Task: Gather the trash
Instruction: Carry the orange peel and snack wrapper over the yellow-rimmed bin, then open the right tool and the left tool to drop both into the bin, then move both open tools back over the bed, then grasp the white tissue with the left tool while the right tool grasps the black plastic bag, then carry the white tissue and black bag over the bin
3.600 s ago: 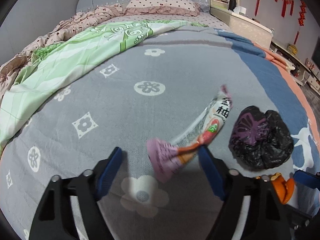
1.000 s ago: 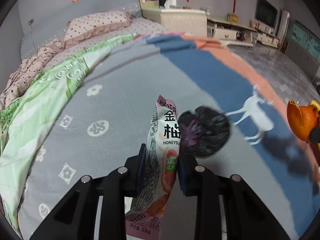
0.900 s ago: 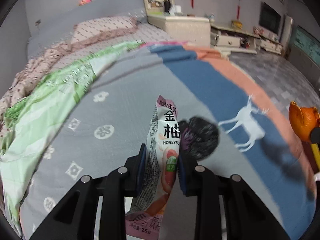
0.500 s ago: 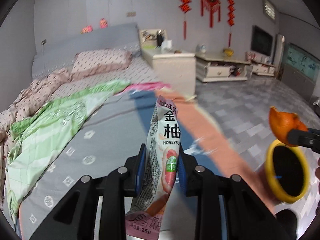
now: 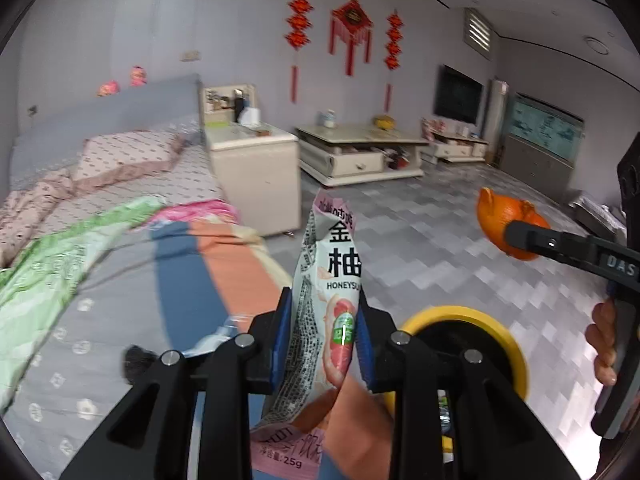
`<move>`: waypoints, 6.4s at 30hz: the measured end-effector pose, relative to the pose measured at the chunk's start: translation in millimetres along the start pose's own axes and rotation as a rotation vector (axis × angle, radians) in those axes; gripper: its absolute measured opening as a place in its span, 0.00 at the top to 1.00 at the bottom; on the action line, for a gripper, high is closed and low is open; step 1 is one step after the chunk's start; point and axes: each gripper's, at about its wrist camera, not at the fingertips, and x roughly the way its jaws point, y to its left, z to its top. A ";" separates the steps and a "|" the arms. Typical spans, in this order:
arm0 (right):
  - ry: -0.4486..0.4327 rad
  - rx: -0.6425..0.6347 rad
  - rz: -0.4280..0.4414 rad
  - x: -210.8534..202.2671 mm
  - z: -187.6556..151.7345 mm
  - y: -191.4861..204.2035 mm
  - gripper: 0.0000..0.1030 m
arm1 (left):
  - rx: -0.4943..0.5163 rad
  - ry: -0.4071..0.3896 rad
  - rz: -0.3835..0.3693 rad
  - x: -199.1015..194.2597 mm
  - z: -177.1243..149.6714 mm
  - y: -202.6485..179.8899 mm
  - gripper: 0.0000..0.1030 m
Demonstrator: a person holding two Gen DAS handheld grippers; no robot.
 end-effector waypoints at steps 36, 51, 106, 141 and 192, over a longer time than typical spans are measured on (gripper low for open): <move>0.201 0.211 -0.190 29.0 -101.7 -182.3 0.69 | 0.096 0.273 -0.157 145.7 -83.7 -127.4 0.71; 0.195 0.216 -0.261 22.7 -95.5 -173.5 0.26 | 0.026 0.234 -0.092 114.4 -84.2 -74.3 0.19; 0.613 -0.222 0.237 402.9 -128.4 251.0 0.24 | -0.055 0.337 0.074 40.2 -225.7 240.4 0.16; 0.560 -0.171 0.313 372.4 -119.0 246.8 0.71 | -0.135 0.259 0.060 14.6 -209.6 229.7 0.60; 0.073 0.092 0.039 -31.7 -9.7 -115.4 0.71 | 0.012 -0.053 0.066 -10.1 -36.4 -65.6 0.60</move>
